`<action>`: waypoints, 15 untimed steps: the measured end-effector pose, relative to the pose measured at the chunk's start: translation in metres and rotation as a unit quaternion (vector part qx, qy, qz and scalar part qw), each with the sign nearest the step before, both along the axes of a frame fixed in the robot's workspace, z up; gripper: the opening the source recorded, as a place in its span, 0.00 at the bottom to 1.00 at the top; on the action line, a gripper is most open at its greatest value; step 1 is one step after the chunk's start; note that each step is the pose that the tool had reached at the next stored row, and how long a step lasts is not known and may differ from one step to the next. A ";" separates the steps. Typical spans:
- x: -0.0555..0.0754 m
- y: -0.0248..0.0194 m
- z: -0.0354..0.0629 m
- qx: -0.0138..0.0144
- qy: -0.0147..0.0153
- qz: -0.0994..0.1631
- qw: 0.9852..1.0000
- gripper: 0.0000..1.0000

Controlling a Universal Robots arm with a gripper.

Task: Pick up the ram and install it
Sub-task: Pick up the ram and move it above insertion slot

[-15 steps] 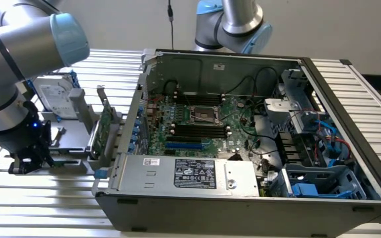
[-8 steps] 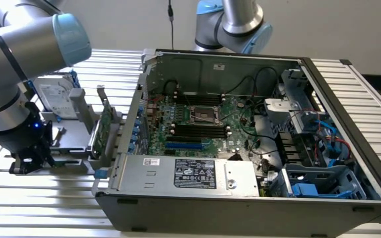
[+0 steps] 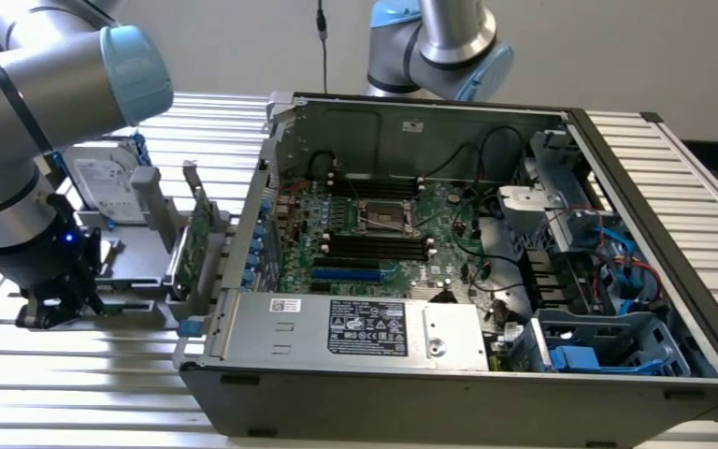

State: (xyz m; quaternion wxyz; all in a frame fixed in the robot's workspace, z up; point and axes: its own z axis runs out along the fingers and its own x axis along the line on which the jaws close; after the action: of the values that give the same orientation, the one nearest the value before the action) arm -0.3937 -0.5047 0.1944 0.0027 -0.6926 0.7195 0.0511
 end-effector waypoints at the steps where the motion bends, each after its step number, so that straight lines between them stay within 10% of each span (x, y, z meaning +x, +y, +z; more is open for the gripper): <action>1: 0.000 0.0000 0.0000 0.000 0.000 -0.003 1.000 0.14; 15: 0.000 0.0005 0.0006 -0.001 0.001 -0.020 1.000 0.14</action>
State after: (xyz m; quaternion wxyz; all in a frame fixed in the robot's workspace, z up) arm -0.3936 -0.5042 0.1951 0.0026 -0.6781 0.7332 0.0508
